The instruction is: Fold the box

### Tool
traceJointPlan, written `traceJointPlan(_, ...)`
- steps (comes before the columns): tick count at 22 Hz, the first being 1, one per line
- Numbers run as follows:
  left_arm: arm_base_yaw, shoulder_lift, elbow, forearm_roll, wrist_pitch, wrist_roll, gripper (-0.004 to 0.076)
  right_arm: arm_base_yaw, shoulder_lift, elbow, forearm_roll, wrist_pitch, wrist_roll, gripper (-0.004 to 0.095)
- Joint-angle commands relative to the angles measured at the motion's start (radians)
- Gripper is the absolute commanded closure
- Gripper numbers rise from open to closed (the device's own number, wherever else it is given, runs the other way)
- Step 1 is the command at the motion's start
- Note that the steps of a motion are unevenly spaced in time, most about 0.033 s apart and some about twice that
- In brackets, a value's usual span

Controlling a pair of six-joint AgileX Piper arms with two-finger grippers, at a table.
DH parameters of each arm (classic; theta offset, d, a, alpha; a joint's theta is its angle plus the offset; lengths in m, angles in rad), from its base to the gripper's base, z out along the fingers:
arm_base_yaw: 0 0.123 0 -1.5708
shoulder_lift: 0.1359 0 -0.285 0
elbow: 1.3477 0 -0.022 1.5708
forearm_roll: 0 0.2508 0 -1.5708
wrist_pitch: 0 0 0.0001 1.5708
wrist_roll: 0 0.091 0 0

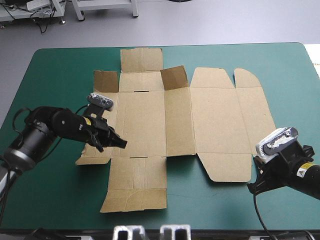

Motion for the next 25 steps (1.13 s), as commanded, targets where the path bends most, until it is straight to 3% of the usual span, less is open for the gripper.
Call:
traceJointPlan(1,0.163,0.042,-0.092,-0.24,0.002,0.186,0.071,-0.006,0.004,-0.022,0.022,-0.059,-0.011,0.0933)
traceJointPlan(6,0.545,0.107,-0.117,-0.392,0.183,0.339,0.071,-0.006,0.004,-0.022,0.027,-0.085,-0.011,0.0933)
traceJointPlan(11,0.785,0.129,-0.117,-0.393,0.152,0.325,0.07,-0.006,0.004,-0.022,0.053,-0.091,-0.011,0.0933)
traceJointPlan(14,0.853,0.201,-0.117,-0.469,0.189,0.332,0.0514,-0.006,0.004,-0.022,0.052,-0.095,-0.014,0.0933)
traceJointPlan(15,0.851,0.24,-0.117,-0.48,0.222,0.344,0.0395,-0.006,0.004,-0.022,0.052,-0.099,-0.021,0.0933)
traceJointPlan(17,0.85,0.302,-0.117,-0.517,0.266,0.361,0.0276,-0.006,0.004,-0.022,0.052,-0.103,-0.034,0.0933)
traceJointPlan(25,0.839,0.436,-0.117,-0.543,0.266,0.419,0.0248,-0.006,0.004,-0.022,0.055,-0.128,-0.034,0.0933)
